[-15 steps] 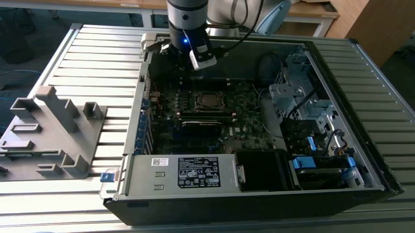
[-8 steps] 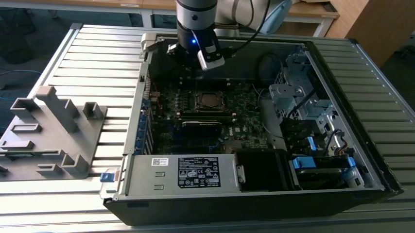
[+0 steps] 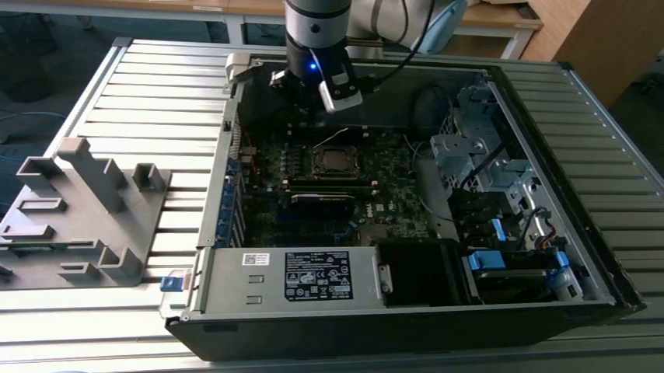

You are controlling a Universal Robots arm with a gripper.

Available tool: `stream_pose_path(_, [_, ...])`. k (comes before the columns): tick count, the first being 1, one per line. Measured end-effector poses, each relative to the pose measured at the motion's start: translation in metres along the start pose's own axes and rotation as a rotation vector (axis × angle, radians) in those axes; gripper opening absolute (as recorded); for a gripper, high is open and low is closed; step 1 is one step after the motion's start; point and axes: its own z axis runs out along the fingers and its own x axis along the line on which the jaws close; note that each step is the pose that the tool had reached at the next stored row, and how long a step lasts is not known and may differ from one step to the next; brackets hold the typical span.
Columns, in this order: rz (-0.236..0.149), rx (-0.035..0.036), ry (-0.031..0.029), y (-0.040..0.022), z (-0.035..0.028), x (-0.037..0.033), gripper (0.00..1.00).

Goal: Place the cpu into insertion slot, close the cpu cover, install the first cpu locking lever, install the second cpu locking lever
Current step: 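Install the first cpu locking lever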

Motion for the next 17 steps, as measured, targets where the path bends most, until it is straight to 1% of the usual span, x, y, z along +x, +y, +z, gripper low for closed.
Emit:
stream_pose_path(4, [0.000, 0.0003, 0.0027, 0.0007, 0.0001, -0.0072, 0.11])
stream_pose_path(6, [0.001, 0.0008, 0.0033, 0.0011, 0.0002, -0.0112, 0.11])
stream_pose_path(7, [0.001, 0.0011, 0.0033, 0.0012, 0.0002, -0.0120, 0.11])
stream_pose_path(13, [0.001, 0.0028, 0.0030, 0.0012, 0.0004, -0.0122, 0.11])
stream_pose_path(17, [0.001, 0.0097, 0.0024, 0.0009, 0.0022, -0.0126, 0.11])
